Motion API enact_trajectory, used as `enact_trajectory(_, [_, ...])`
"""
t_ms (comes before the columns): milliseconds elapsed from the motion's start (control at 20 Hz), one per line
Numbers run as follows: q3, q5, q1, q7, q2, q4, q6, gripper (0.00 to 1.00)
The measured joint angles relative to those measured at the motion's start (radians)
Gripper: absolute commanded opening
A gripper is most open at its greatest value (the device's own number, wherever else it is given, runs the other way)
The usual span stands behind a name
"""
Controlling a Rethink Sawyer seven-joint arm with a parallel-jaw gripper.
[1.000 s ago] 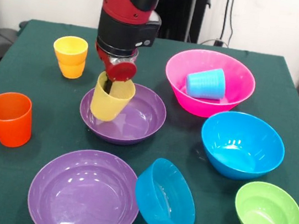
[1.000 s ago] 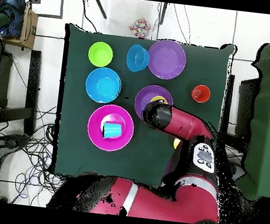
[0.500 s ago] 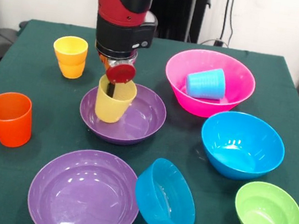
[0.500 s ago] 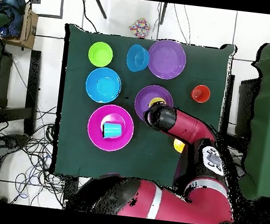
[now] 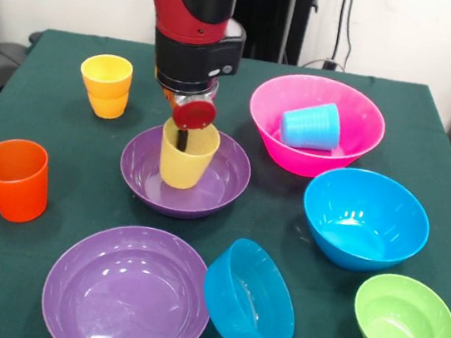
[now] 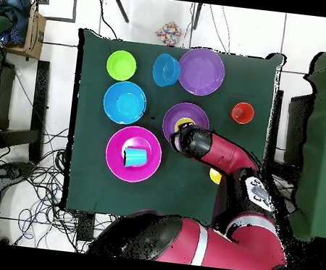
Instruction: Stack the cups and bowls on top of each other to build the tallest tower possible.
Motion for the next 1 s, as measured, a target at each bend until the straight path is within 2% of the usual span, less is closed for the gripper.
enact_trajectory(600, [0.028, 0.007, 0.003, 0.000, -0.002, 0.011, 0.000, 0.00])
enact_trajectory(650, [0.029, 0.007, 0.003, 0.000, -0.002, 0.011, 0.000, 1.00])
enact_trajectory(1000, [0.012, 0.007, 0.031, 0.000, -0.002, 0.010, 0.000, 1.00])
